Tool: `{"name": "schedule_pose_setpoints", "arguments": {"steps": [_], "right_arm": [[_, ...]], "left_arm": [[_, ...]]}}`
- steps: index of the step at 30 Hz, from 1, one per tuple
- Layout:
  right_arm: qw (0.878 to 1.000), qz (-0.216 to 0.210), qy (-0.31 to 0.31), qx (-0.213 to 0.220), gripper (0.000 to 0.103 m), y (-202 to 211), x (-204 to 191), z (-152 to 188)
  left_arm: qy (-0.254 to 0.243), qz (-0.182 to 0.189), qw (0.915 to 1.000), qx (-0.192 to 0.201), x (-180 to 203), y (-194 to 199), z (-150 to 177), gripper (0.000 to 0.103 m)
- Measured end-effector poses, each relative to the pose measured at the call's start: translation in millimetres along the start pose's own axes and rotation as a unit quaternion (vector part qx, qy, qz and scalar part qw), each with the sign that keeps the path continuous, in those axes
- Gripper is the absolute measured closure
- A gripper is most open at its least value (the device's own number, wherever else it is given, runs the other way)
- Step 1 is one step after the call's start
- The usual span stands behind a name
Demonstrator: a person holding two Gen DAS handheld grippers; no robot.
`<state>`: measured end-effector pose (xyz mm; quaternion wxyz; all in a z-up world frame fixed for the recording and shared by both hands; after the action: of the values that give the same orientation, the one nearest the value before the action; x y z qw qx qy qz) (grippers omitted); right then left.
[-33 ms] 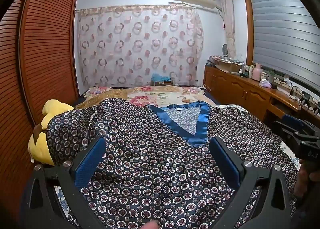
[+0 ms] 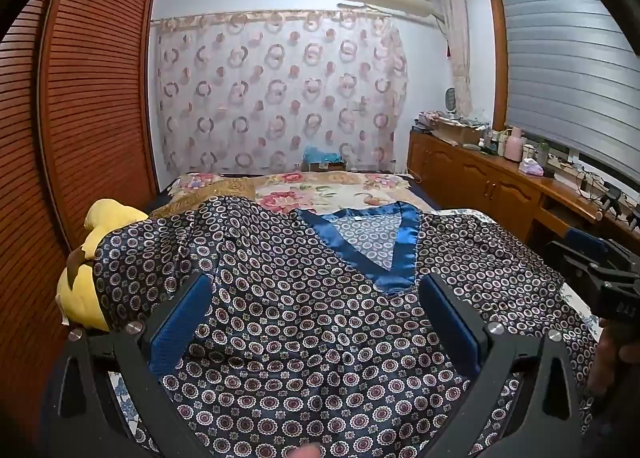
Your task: Fold small clothes
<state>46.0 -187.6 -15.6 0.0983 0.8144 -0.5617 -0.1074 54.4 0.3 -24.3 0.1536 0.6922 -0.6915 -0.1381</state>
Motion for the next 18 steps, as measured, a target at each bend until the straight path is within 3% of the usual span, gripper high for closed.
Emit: {"name": "schedule_pose_setpoints", "arguments": {"steps": [18], "right_arm": [[1.0, 0.002, 0.001, 0.007, 0.011, 4, -3, 1]], "left_arm": [[-0.007, -0.005, 1.0, 0.002, 1, 4, -4, 0.0]]}}
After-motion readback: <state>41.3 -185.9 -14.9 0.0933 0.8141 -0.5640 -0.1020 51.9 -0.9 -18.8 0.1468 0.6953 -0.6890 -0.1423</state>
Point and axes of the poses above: each gripper's, at about its wrist camera, not at the fingertips, and y roughly against the way its jaws point, x to its right, z to its underside, the point moved 6 cm from there along -y, roughly the way its jaws point, and after that the axes turned 1 degree about -y, right-handed, at the moved point
